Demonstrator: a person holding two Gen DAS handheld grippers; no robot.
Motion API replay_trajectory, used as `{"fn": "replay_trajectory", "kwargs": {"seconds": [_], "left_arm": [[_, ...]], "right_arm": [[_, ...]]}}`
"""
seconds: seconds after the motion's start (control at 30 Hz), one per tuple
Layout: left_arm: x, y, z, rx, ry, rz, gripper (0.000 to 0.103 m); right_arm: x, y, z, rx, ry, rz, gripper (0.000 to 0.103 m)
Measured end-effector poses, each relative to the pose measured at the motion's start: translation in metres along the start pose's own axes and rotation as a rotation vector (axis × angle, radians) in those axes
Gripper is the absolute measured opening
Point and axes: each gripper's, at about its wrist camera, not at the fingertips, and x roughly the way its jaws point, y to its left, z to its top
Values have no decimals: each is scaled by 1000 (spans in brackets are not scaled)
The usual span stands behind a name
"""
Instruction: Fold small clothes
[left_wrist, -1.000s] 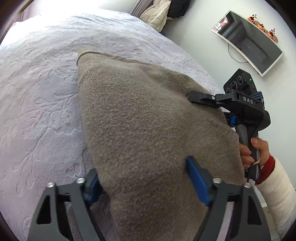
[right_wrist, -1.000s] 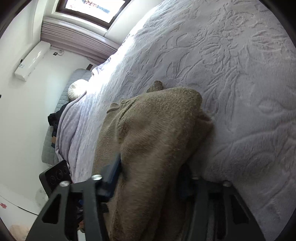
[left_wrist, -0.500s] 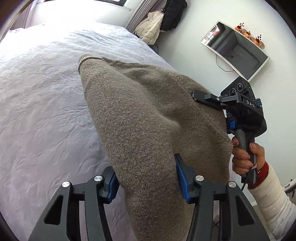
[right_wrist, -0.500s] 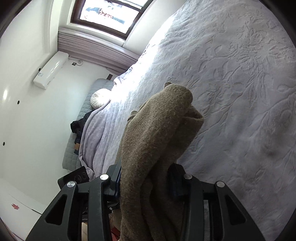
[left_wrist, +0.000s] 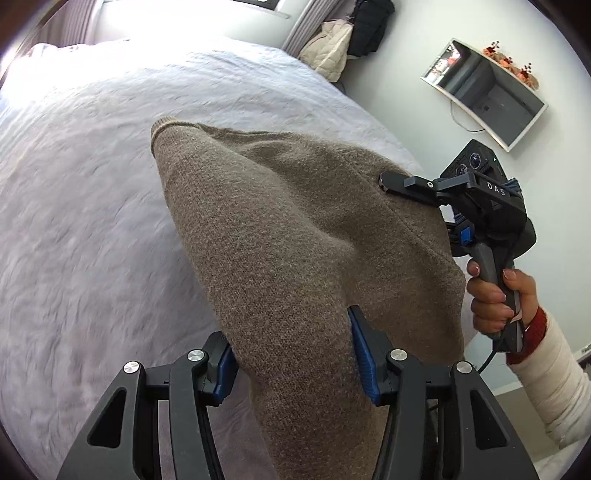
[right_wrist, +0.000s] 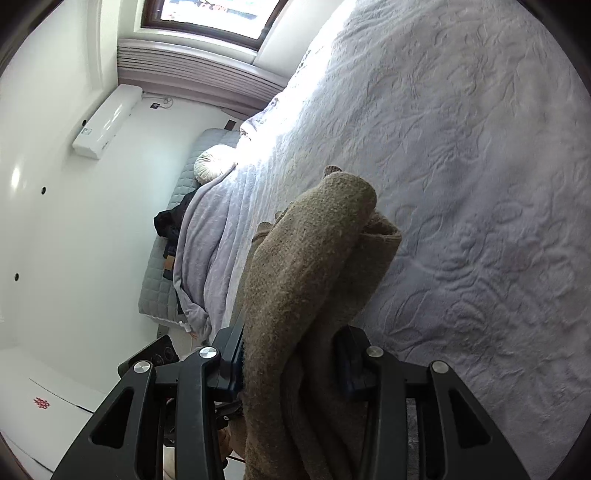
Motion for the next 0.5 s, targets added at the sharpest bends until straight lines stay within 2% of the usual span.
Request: {"fn": "replay_trajectory", "kwargs": {"seconds": [0.07, 0.13, 0.2, 0.3, 0.37, 0.43, 0.5], "left_arm": [[8, 13, -11, -23, 24, 82, 57], [10, 26, -20, -56, 28, 118, 67], [2, 31, -28, -67, -3, 148, 79], [-10, 27, -36, -40, -48, 222, 81], [-17, 23, -41, -28, -68, 272, 81], [-18, 11, -47, -16, -86, 323, 81], [-24, 5, -53, -13, -108, 370, 81]], "right_arm": [[12, -8, -6, 12, 18, -80, 43], [11, -12, -11, 24, 7, -157, 45], [-1, -12, -14, 20, -7, -173, 46], [-21, 9, -28, -56, -40, -259, 47], [-33, 30, -42, -133, -62, -267, 47], [-37, 53, -59, -210, -69, -243, 39], [-34, 72, -73, -275, -51, -211, 39]]}}
